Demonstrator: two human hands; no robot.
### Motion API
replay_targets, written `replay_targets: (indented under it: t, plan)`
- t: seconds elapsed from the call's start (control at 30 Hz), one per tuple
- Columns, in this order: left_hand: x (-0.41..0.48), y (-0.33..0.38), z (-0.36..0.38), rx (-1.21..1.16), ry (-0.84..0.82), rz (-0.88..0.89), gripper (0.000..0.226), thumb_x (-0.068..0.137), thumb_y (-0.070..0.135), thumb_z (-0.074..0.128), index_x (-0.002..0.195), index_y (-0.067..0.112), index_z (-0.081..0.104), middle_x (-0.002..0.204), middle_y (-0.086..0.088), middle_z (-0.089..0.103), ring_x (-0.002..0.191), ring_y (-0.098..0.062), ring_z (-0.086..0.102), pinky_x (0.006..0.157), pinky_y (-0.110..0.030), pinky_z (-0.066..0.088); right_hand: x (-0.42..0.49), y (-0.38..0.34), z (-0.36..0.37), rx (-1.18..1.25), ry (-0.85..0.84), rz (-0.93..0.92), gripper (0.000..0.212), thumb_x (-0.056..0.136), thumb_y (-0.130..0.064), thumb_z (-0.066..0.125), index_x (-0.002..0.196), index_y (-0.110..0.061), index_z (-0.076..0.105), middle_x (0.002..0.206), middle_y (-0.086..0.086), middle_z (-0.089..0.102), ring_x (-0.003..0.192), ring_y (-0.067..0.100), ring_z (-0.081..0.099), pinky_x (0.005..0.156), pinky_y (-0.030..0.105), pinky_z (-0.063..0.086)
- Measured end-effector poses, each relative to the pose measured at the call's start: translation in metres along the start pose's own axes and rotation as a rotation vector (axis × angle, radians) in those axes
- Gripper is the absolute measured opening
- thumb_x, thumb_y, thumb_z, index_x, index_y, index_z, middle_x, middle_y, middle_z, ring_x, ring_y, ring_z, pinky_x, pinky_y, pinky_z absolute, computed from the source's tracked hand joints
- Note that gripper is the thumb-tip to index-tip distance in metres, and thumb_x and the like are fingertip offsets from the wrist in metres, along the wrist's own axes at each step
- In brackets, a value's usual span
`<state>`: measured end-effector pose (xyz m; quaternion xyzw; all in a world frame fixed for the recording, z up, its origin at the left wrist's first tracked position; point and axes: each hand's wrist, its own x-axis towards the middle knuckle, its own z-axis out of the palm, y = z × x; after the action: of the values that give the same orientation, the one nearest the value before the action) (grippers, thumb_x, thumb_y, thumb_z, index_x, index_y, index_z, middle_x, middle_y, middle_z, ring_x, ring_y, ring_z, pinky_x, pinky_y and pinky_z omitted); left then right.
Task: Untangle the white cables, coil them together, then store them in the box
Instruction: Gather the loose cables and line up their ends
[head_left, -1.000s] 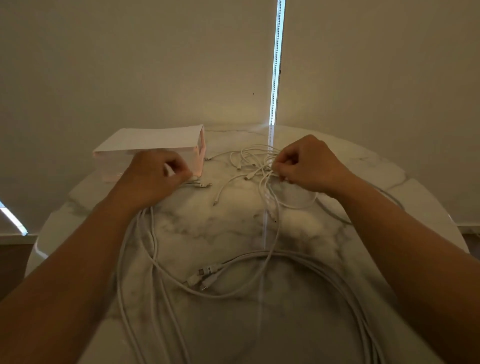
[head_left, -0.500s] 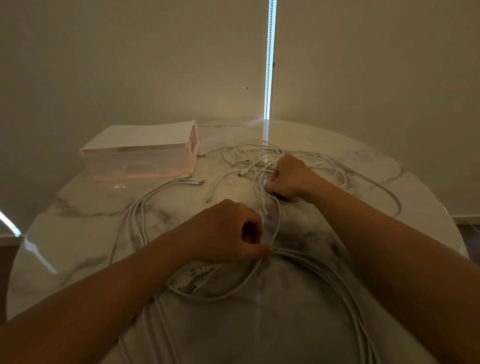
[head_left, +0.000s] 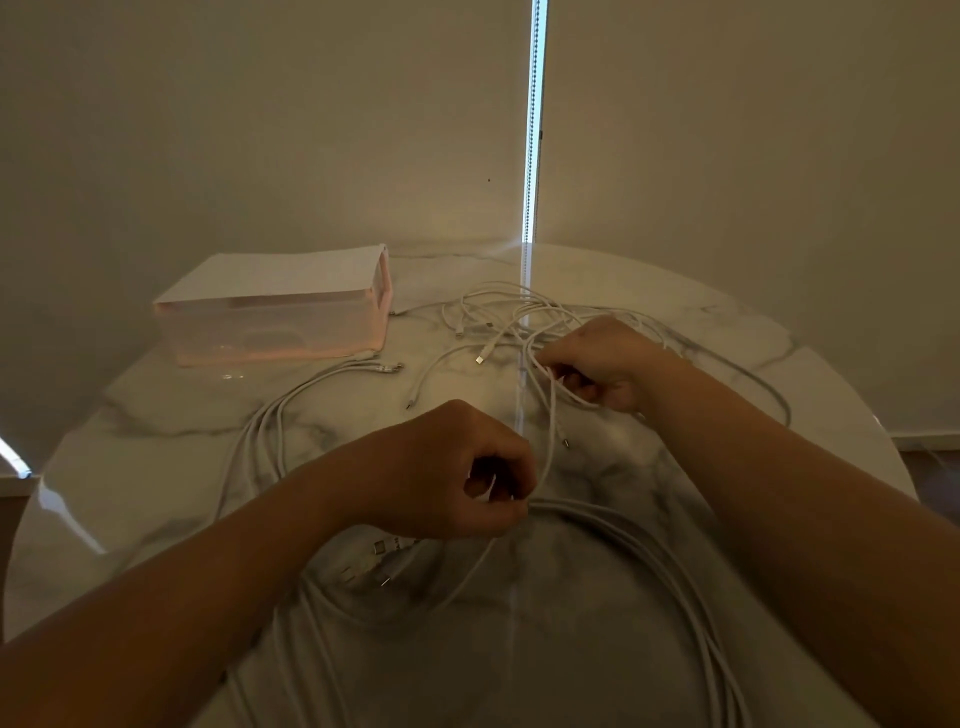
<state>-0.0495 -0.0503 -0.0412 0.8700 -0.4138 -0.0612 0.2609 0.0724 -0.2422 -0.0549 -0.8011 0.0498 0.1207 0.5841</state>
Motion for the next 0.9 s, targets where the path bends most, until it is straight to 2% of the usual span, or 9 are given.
replay_targets:
  t: [0.23, 0.27, 0.37, 0.43, 0.5, 0.63, 0.7, 0.8, 0.9]
  plan:
    - [0.001, 0.011, 0.0, -0.09, -0.083, 0.095, 0.004, 0.087, 0.011, 0.07, 0.087, 0.014, 0.067, 0.077, 0.009, 0.06, 0.062, -0.014, 0.053, 0.06, -0.014, 0.04, -0.001, -0.006, 0.005, -0.002, -0.045, 0.03, 0.014, 0.077, 0.007, 0.06, 0.067, -0.002, 0.055, 0.058, 0.009, 0.045, 0.045, 0.013, 0.029, 0.045, 0.022, 0.019]
    - [0.002, 0.012, 0.001, -0.099, -0.095, 0.108, 0.004, 0.087, 0.011, 0.07, 0.087, 0.014, 0.067, 0.078, 0.009, 0.059, 0.061, -0.013, 0.053, 0.06, -0.014, 0.04, 0.001, -0.006, 0.005, 0.017, -0.053, 0.05, 0.01, 0.076, 0.006, 0.06, 0.074, -0.002, 0.056, 0.061, 0.009, 0.044, 0.046, 0.013, 0.027, 0.044, 0.021, 0.018]
    - [0.002, 0.016, 0.003, -0.115, -0.119, 0.138, 0.004, 0.087, 0.011, 0.07, 0.088, 0.013, 0.067, 0.078, 0.008, 0.059, 0.061, -0.013, 0.051, 0.06, -0.016, 0.04, 0.01, -0.005, 0.003, 0.09, -0.095, 0.102, 0.016, 0.081, 0.001, 0.058, 0.094, -0.007, 0.058, 0.065, 0.009, 0.044, 0.044, 0.011, 0.025, 0.036, 0.018, 0.019]
    - [0.002, 0.015, 0.003, -0.115, -0.112, 0.127, 0.004, 0.087, 0.014, 0.071, 0.089, 0.015, 0.068, 0.079, 0.008, 0.06, 0.061, -0.014, 0.052, 0.059, -0.017, 0.041, 0.012, -0.005, 0.001, 0.065, -0.095, 0.092, 0.003, 0.084, -0.003, 0.063, 0.086, -0.001, 0.063, 0.06, 0.009, 0.046, 0.042, 0.011, 0.028, 0.034, 0.018, 0.021]
    - [0.001, 0.011, 0.001, -0.13, -0.095, 0.098, 0.005, 0.087, 0.022, 0.072, 0.089, 0.018, 0.069, 0.079, 0.01, 0.061, 0.06, -0.015, 0.053, 0.058, -0.017, 0.042, 0.012, -0.003, -0.004, 0.006, -0.043, 0.061, 0.017, 0.083, -0.009, 0.071, 0.071, 0.0, 0.065, 0.058, 0.009, 0.048, 0.041, 0.012, 0.031, 0.035, 0.018, 0.024]
    - [0.003, 0.001, -0.001, -0.091, 0.001, 0.037, 0.017, 0.087, 0.038, 0.07, 0.09, 0.021, 0.072, 0.079, 0.017, 0.064, 0.06, -0.014, 0.056, 0.056, -0.014, 0.042, 0.002, -0.001, -0.013, -0.106, 0.067, -0.065, 0.028, 0.081, -0.018, 0.077, 0.083, 0.009, 0.071, 0.054, 0.012, 0.05, 0.038, 0.016, 0.036, 0.039, 0.021, 0.029]
    - [0.004, -0.005, -0.002, -0.042, 0.055, -0.006, 0.014, 0.087, 0.037, 0.07, 0.087, 0.024, 0.072, 0.078, 0.018, 0.065, 0.063, -0.012, 0.058, 0.057, -0.013, 0.042, -0.004, 0.0, -0.014, -0.276, 0.142, -0.192, 0.031, 0.083, -0.017, 0.073, 0.079, 0.013, 0.068, 0.059, 0.015, 0.056, 0.047, 0.021, 0.047, 0.045, 0.026, 0.039]
    - [0.005, -0.015, -0.002, 0.028, 0.157, -0.07, 0.005, 0.086, 0.031, 0.071, 0.082, 0.028, 0.07, 0.075, 0.017, 0.066, 0.065, -0.016, 0.059, 0.058, -0.014, 0.044, -0.012, -0.002, -0.013, -0.576, 0.247, -0.346, 0.023, 0.086, -0.013, 0.063, 0.074, 0.005, 0.072, 0.075, 0.017, 0.072, 0.068, 0.026, 0.065, 0.068, 0.032, 0.054]
    - [0.005, -0.021, -0.003, 0.056, 0.24, -0.102, 0.007, 0.086, 0.025, 0.072, 0.081, 0.029, 0.069, 0.074, 0.018, 0.064, 0.065, -0.016, 0.059, 0.058, -0.013, 0.043, -0.009, -0.002, -0.015, -0.776, 0.32, -0.37, 0.022, 0.088, -0.019, 0.06, 0.079, -0.002, 0.069, 0.078, 0.013, 0.069, 0.077, 0.028, 0.066, 0.079, 0.04, 0.058]
